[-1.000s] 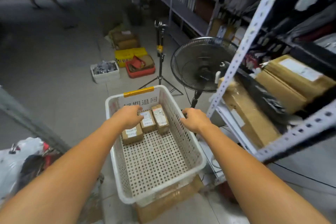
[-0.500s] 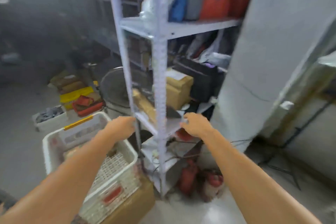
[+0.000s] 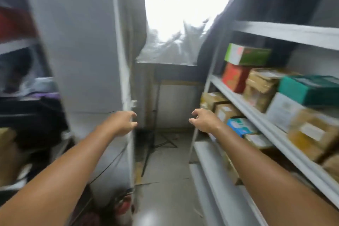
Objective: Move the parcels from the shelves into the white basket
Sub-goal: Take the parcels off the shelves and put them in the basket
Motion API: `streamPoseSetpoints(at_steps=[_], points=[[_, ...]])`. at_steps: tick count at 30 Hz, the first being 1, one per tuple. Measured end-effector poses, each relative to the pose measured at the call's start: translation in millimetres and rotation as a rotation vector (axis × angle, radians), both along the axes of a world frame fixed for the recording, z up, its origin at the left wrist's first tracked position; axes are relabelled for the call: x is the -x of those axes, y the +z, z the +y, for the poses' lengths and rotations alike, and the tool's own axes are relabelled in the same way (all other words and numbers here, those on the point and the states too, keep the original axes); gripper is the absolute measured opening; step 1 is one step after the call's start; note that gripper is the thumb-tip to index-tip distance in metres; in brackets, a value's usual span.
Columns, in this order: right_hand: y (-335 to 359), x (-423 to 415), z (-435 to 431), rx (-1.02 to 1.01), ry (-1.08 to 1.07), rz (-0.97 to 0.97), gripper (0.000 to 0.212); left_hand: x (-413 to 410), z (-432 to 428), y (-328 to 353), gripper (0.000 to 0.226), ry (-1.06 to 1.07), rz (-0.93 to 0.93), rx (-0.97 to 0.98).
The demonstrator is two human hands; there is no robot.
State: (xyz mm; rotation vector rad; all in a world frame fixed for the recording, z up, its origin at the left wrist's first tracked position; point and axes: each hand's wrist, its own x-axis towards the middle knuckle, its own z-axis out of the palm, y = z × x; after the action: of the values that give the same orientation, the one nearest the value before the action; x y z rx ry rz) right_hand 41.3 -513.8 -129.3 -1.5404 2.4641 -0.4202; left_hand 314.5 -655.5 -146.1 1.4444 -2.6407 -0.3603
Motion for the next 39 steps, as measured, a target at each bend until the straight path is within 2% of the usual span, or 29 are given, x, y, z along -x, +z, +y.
streamPoseSetpoints(at_steps=[3,9,15,19,26,29,32,36,39], points=[[8,30,37,0.015,-0.201,-0.016,0.036,68,-15,4,0.042,-0.197,0.013,0.027],[22,47,132,-0.020,-0.538,0.013,0.044,177,9,16,0.040,-0.535,0.016,0.088],[39,45,254,0.019,-0.771,0.027,0.044,252,103,31,0.042,-0.786,0.073,0.063],[49,43,329,0.062,-0.869,0.043,0.036,281,182,45,0.043,-0.909,0.081,0.089],[59,56,423,0.247,-1.053,0.016,0.040,316,280,64,0.044,-1.032,0.182,-0.015],[64,74,435,0.387,-1.126,0.017,0.042,336,297,71,0.042,-1.057,0.237,-0.086],[74,97,430,0.583,-1.185,0.005,0.046,363,310,81,0.036,-1.083,0.371,-0.146],[78,123,410,0.822,-1.286,-0.200,0.058,404,326,97,0.029,-1.167,0.548,-0.302],[75,136,392,0.919,-1.270,-0.324,0.051,432,338,100,0.044,-1.225,0.516,-0.477]])
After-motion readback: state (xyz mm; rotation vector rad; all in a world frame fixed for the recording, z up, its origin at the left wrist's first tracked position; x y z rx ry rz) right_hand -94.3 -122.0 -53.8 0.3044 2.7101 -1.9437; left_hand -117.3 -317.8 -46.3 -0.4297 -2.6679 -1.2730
